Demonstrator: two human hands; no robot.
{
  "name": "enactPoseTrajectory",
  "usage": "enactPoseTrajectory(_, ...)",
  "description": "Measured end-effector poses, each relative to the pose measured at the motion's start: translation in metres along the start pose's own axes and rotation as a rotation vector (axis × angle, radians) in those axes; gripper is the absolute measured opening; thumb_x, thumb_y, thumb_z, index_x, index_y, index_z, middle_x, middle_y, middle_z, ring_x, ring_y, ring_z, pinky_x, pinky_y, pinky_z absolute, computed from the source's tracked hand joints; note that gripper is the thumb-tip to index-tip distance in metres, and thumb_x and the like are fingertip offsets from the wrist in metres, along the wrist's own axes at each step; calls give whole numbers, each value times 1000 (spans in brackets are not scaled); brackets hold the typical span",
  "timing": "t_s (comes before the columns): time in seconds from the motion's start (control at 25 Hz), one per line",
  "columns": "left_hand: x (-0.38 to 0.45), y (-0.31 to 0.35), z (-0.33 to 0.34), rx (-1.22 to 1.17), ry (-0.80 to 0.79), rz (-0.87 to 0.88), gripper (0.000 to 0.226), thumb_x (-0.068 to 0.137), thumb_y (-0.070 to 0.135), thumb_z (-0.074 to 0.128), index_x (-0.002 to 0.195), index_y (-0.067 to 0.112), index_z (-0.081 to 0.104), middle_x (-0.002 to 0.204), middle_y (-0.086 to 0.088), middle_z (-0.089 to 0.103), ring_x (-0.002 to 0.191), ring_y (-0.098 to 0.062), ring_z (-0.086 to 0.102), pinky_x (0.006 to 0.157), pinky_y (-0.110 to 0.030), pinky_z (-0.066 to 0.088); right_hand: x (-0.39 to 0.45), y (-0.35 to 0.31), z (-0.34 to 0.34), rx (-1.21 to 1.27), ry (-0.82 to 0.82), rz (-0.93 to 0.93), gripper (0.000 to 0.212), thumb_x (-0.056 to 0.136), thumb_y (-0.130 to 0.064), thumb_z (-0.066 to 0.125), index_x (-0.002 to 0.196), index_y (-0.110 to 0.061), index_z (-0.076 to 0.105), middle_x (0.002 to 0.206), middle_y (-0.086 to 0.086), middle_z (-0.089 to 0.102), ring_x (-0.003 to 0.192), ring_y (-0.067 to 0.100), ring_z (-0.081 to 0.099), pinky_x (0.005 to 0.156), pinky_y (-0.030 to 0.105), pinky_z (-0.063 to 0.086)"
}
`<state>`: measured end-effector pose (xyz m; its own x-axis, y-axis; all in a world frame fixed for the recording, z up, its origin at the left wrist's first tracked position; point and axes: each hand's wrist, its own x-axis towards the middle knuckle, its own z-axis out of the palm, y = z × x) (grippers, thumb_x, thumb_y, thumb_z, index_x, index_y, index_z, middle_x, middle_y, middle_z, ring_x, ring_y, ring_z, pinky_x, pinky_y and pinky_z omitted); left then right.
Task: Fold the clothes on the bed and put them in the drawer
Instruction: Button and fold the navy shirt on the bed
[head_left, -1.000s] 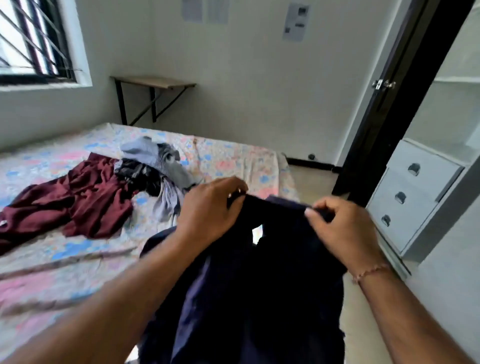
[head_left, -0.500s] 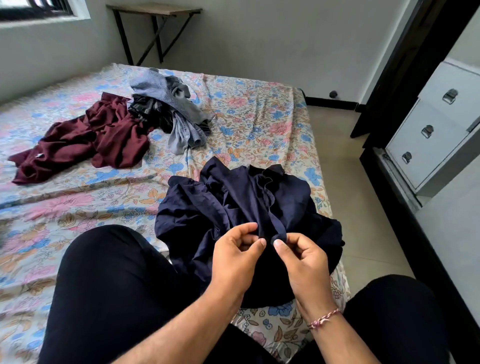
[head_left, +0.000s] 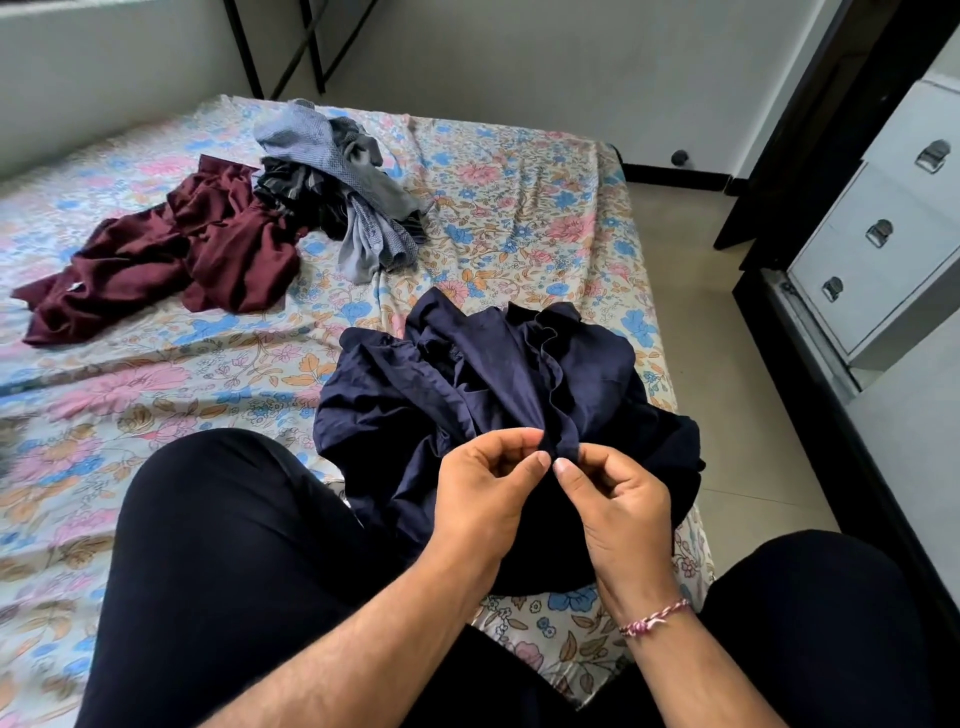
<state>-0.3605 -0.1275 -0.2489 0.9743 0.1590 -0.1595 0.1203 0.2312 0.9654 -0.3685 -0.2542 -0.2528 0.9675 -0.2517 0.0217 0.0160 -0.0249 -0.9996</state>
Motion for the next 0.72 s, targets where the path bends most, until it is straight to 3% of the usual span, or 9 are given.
enactPoseTrajectory(0.2, 6, -6, -3, 216, 32, 23, 5, 89, 22, 83, 85, 20, 80, 80, -3, 79, 80, -24, 75, 79, -43, 62, 4, 1, 0, 13, -6, -9, 14, 86, -6, 81, 86, -21, 79, 84, 5, 78, 80, 23, 75, 73, 33, 62)
enactPoseTrajectory(0.4, 8, -7, -2, 315, 65, 93, 7, 89, 20, 82, 83, 21, 79, 76, 5, 77, 66, -1, 67, 65, -19, 54, 8, 0, -4, -126, -57, -99, 35, 90, 7, 67, 86, -26, 79, 85, -8, 79, 82, 7, 75, 76, 24, 61)
enactPoseTrajectory(0.6, 9, -9, -3, 417, 73, 187, 5, 91, 20, 80, 86, 23, 80, 74, 12, 76, 67, -1, 69, 65, -15, 53, 10, 2, -6, -165, -59, -159, 39, 90, 6, 69, 87, -32, 76, 84, -15, 78, 79, 3, 74, 71, 16, 58)
enactPoseTrajectory(0.72, 9, -9, -2, 384, 48, 198, 7, 90, 18, 81, 85, 23, 79, 76, 10, 76, 70, -5, 72, 67, -21, 57, 11, 6, -7, -123, -71, -165, 31, 89, 1, 75, 88, -30, 76, 83, -6, 78, 77, 12, 75, 71, 26, 62)
